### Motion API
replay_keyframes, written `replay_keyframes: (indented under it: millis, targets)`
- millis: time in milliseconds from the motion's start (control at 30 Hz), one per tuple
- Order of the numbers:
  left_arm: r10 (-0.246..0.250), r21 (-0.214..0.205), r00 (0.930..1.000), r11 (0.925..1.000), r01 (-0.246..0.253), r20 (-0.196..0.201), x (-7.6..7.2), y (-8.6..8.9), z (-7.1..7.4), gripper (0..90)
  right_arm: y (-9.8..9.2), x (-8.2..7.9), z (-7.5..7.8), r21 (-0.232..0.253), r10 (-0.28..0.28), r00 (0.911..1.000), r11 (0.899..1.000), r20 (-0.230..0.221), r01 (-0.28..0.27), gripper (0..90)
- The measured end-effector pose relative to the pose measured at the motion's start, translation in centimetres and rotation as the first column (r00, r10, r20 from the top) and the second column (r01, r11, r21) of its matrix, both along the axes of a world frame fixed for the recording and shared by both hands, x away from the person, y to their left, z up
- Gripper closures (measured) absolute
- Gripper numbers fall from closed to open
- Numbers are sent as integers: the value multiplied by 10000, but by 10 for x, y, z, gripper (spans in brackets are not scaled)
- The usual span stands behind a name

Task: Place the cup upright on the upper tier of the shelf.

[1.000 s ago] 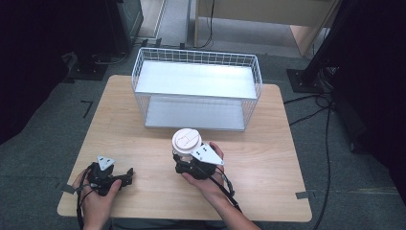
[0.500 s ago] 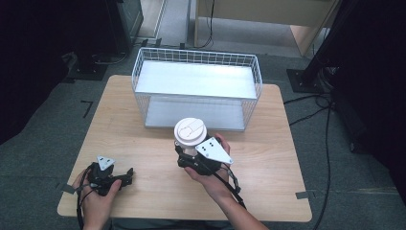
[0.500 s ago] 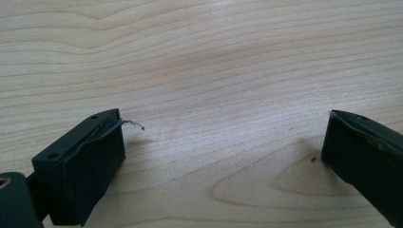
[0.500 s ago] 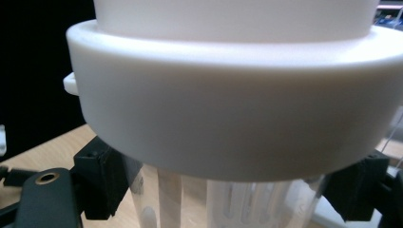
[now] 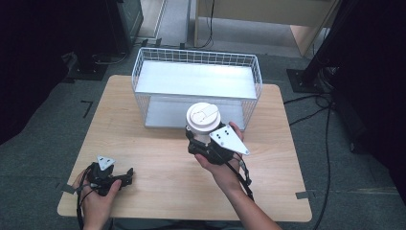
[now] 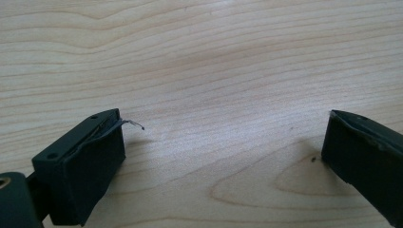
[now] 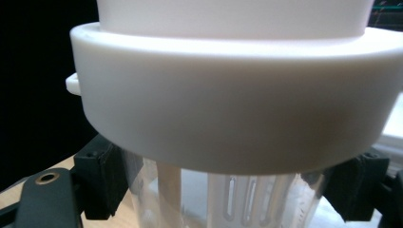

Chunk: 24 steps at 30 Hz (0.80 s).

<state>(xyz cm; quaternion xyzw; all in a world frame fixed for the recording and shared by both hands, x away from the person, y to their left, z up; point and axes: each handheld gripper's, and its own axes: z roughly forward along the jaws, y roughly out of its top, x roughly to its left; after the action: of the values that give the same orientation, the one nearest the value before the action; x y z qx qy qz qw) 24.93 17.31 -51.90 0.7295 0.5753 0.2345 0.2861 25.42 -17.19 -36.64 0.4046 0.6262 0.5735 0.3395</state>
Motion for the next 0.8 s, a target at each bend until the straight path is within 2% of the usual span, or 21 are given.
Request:
replay_keyframes:
  millis: [200,233,400,633,800]
  targets:
    - [6,0,10000,10000,-6,13,0,0,0,10,-6,3,11,19,-272,9992,9996,283,272,162]
    - [5,2,10000,10000,-5,5,0,0,0,10,-8,4,16,31,-374,9983,9993,453,373,161]
    - [5,1,10000,10000,-5,11,0,0,0,10,-11,7,23,80,-528,9970,9986,572,524,161]
    - [7,-1,10000,10000,-7,11,0,0,0,10,-14,18,42,11,-812,9927,9967,887,814,161]
    - [7,1,10000,10000,-7,9,0,0,0,10,-18,26,52,191,-1011,9904,9948,946,997,161]
